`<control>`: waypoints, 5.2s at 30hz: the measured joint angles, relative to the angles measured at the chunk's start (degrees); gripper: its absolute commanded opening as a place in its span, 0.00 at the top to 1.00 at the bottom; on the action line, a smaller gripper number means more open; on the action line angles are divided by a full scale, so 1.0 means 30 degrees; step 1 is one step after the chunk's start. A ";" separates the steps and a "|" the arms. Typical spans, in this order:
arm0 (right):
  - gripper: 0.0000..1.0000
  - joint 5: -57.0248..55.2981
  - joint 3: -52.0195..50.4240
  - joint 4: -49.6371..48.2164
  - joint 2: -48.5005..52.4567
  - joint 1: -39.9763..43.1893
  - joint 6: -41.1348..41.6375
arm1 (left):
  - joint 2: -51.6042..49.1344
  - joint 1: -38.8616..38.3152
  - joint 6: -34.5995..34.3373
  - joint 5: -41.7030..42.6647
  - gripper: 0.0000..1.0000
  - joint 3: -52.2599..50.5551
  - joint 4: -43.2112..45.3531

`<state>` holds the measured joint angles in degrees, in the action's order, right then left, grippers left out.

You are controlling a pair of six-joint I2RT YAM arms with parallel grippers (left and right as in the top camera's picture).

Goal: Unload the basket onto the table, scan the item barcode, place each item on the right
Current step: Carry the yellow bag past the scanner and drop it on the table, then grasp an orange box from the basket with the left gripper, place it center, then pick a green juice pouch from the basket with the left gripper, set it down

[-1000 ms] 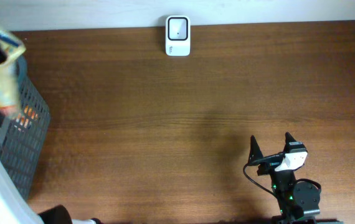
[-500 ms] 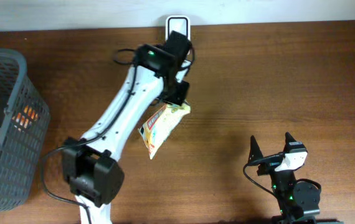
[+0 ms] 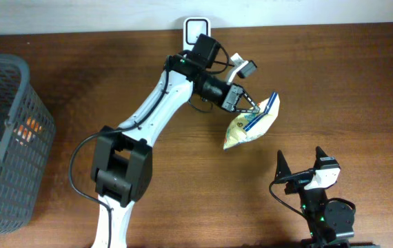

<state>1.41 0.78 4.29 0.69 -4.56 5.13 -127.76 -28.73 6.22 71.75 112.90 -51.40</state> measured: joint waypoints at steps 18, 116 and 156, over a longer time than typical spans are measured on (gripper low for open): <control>0.01 0.0000 0.0000 0.0000 0.0000 0.0000 0.0015 | -0.2776 0.4291 0.0860 -0.8699 0.35 -0.0284 -0.1639; 0.01 -0.0007 0.0000 0.0000 0.0000 0.0000 0.0007 | 1.0244 2.3584 -0.7133 -2.7729 0.00 -0.7424 -0.1719; 0.01 0.0000 0.0000 0.0000 0.0000 0.0000 0.0000 | 0.6506 2.5806 0.5676 -2.8144 0.18 -1.1664 0.6572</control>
<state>1.41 0.78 4.29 0.69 -4.56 5.13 -108.25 48.69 23.24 -12.69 77.91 -31.68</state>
